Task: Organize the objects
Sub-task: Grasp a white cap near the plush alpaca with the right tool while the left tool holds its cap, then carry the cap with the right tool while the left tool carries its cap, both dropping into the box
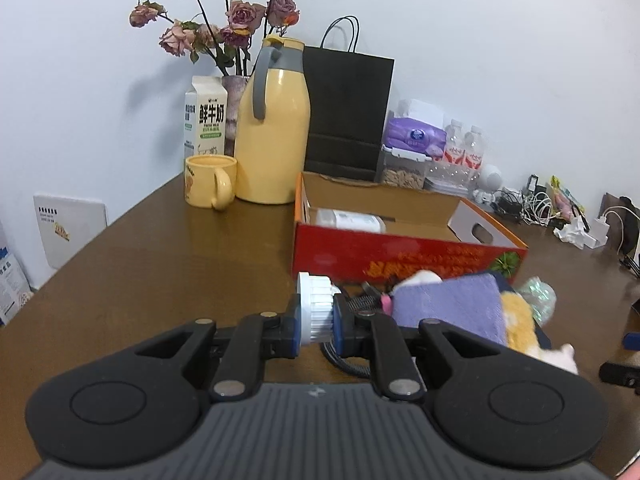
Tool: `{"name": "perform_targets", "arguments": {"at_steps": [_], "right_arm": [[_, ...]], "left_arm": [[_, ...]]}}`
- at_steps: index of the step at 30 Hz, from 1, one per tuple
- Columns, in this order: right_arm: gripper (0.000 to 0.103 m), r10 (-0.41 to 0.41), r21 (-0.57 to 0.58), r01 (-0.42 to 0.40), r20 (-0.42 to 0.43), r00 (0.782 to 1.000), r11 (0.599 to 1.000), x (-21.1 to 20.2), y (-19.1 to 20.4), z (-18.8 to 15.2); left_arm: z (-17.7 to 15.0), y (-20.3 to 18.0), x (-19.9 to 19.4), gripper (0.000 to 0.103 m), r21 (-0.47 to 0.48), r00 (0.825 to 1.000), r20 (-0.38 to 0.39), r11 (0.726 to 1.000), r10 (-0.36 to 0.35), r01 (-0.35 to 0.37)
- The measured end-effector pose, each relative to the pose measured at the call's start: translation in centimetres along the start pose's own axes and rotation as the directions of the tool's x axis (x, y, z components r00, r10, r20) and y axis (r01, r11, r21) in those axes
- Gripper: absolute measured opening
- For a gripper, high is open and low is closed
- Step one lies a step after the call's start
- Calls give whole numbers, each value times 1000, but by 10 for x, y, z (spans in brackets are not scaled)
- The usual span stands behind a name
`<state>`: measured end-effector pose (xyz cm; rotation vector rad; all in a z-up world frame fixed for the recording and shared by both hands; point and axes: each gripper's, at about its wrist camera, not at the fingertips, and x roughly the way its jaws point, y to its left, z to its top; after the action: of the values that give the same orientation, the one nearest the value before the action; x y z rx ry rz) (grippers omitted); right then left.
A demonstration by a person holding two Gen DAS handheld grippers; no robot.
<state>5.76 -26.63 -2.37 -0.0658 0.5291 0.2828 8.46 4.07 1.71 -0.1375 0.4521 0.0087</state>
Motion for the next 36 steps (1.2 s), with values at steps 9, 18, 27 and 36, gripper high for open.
{"name": "perform_targets", "arguments": {"at_steps": [9,18,27,36], "right_arm": [[51,70,-19,-71,-65,995,997,-5,1,-34],[32,126,-28,-129,-94,988,991,13,6,-42],[26,146,-57,-152,-95,985,987,24,13,-37],[25,138,-76,-144,-74,988,987,17,11,-36]], "left_arm": [[-22,-14,-15,15,0,999,-34,1000,-4,4],[-27,-11,-23,15,-10,999,-37,1000,15,-15],[-27,-10,-24,15,-11,999,-36,1000,4,-5],[-25,-14,-21,15,-8,999,-32,1000,-10,10]]}}
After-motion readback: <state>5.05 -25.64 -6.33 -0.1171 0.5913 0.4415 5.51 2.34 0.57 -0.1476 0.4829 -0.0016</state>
